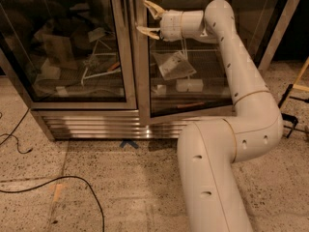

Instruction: Pick orange can from top drawer and place on counter

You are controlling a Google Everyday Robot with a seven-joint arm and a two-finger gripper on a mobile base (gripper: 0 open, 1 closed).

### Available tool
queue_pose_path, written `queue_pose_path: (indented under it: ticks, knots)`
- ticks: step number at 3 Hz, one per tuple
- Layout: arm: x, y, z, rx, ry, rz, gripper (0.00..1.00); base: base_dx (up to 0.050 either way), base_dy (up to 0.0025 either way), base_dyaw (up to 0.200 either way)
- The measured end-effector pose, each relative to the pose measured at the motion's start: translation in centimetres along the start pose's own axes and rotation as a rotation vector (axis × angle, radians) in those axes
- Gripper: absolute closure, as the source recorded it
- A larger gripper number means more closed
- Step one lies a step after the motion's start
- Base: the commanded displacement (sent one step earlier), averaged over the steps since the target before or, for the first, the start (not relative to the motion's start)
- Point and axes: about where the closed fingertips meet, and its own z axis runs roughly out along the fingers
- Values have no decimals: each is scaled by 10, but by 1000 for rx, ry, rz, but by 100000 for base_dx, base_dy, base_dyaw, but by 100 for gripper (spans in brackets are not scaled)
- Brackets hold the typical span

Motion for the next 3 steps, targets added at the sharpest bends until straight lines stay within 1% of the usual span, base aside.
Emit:
queue_pose_path:
  ticks: [1, 3]
  knots:
    - [-2, 1, 0, 0, 1, 0, 100, 0, 0, 0]
    - [6, -3, 1, 3, 4, 0, 100, 0, 0, 0]
